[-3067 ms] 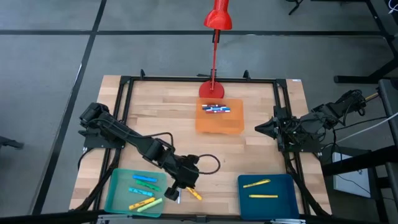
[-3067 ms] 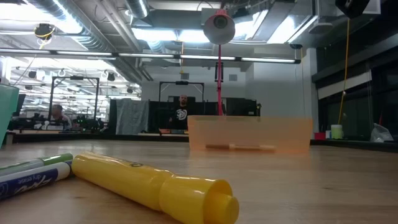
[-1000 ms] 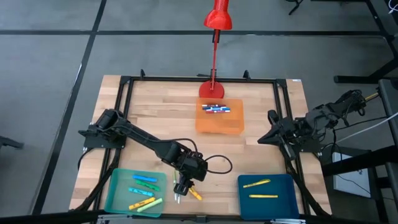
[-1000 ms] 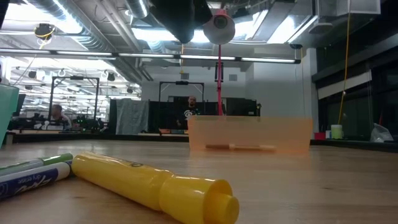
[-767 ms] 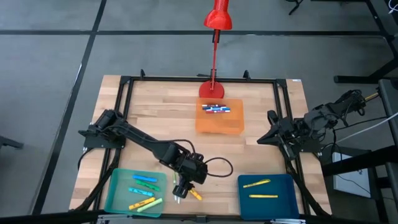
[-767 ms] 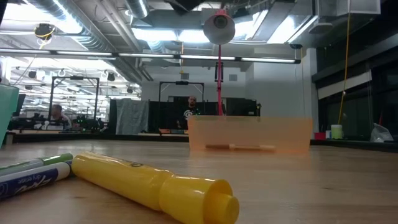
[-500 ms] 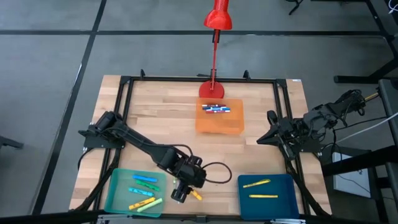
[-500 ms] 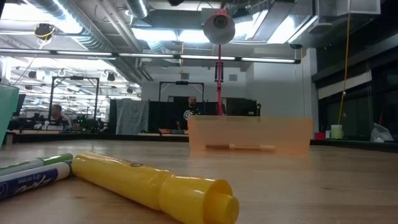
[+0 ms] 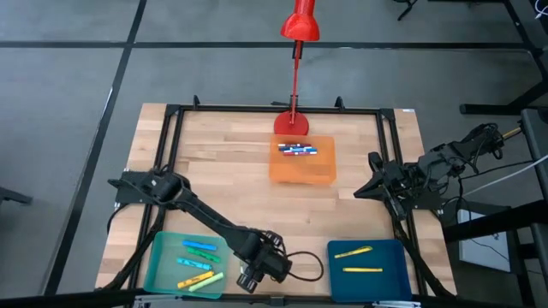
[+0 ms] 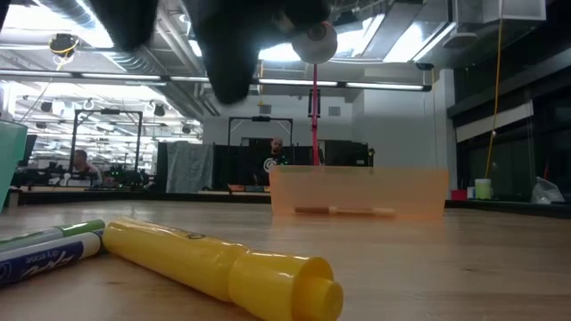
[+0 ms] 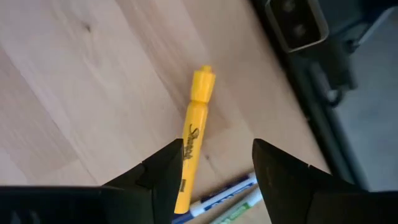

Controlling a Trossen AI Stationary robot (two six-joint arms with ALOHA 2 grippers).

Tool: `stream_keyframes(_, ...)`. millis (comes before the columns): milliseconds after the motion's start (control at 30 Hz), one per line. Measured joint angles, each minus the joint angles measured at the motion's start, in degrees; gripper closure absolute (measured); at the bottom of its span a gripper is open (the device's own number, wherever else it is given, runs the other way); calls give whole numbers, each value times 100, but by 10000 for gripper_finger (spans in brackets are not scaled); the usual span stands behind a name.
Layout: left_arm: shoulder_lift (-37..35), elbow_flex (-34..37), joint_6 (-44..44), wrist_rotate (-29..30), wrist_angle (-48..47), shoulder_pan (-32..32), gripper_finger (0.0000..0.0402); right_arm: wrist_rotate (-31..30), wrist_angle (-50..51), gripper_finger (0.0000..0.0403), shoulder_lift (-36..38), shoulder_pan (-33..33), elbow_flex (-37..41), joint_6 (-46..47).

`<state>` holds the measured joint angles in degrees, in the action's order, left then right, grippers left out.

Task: Pick & Place Markers
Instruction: Put the yellow highlighter pen into the green bin

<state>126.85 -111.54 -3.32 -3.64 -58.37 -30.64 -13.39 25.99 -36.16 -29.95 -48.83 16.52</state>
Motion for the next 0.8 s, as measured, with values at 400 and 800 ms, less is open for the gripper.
stream_keyframes(400,428,-48,65,325,-31,-9,215,0,1,379,0,0,-1,152)
stream_keyframes(800,796,-38,36,566,-56,-12,217,0,4,379,-9,0,-1,283)
